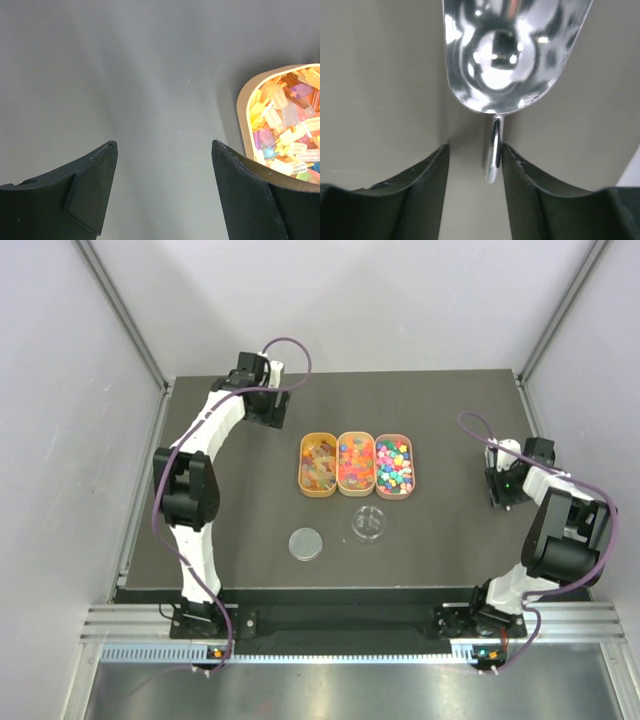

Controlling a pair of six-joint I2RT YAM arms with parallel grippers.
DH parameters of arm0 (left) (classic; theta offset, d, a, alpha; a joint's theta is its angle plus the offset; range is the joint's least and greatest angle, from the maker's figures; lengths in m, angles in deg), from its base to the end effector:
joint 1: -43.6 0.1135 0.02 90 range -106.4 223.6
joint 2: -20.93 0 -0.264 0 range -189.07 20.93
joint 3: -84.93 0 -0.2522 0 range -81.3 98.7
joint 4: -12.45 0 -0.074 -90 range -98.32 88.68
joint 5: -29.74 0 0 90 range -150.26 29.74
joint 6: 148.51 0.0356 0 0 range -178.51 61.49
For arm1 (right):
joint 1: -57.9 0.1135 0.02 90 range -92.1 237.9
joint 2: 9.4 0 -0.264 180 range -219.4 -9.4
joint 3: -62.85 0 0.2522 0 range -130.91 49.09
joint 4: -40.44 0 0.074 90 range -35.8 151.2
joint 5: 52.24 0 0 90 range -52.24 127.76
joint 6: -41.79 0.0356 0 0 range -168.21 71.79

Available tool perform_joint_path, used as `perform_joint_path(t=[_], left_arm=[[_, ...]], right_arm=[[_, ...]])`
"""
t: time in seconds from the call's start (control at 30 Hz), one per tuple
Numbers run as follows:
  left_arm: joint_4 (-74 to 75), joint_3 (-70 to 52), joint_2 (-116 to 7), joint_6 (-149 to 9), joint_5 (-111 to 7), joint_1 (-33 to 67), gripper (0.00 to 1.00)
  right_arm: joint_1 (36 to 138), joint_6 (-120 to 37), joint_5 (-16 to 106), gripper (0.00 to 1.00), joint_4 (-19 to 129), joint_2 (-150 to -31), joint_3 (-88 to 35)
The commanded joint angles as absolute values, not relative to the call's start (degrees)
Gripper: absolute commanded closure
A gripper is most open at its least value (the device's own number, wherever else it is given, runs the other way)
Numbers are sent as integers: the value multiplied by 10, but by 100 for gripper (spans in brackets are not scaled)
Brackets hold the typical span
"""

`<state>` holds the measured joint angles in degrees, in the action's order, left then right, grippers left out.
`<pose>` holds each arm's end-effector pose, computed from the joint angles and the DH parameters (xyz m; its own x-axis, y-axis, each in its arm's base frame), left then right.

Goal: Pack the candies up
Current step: Pick up the spatula from the center of the board, then adjust the spatula.

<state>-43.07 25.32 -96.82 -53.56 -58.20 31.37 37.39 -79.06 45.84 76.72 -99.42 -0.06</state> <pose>0.4502 -0.0989 0.2714 -0.7563 0.2522 -0.6037 0.2993 0.9539 0.0235 0.2767 -0.0982 0.1649 -0.8666 -0.2179 -0.4490 -0.1822 0.9757 -0.1218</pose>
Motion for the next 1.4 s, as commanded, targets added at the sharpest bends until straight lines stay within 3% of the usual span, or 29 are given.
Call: perform_joint_path(t=[0.0, 0.2, 0.33, 0.53, 0.6, 0.67, 0.7, 0.77, 0.9, 0.93, 0.97, 1.2, 1.37], left_arm=[[-437, 279, -973, -528, -589, 306, 20], [-434, 293, -979, -529, -587, 299, 20], [-425, 332, -975, -536, -568, 299, 19], [-286, 322, -911, -583, -340, 301, 19], [-228, 319, -892, -628, -237, 301, 28], [-193, 321, -890, -693, -171, 301, 45], [-137, 319, -894, -718, -96, 301, 69], [-78, 316, -900, -830, -67, 300, 87], [44, 306, -924, -978, -16, 300, 54], [70, 299, -926, -995, -11, 299, 42], [76, 292, -925, -1006, -11, 296, 39], [-67, 283, -930, -881, -30, 264, 37], [-119, 272, -934, -829, -38, 255, 43]], right_arm=[[365, -792, 456, 64, 740, -994, 2], [363, -795, 437, 100, 762, -964, -19], [379, -876, 452, 100, 842, -901, -81], [509, -1014, 494, 100, 1030, -876, -265], [563, -1006, 503, 100, 1055, -899, -319], [602, -974, 513, 100, 1068, -924, -354], [631, -964, 517, 100, 1075, -945, -383], [660, -952, 524, 100, 1075, -957, -401], [727, -962, 512, 100, 1094, -982, -438], [731, -956, 519, 100, 1098, -988, -444], [735, -952, 522, 100, 1100, -993, -450], [759, -935, 528, 100, 1090, -1015, -491], [791, -937, 517, 100, 1083, -1026, -525]])
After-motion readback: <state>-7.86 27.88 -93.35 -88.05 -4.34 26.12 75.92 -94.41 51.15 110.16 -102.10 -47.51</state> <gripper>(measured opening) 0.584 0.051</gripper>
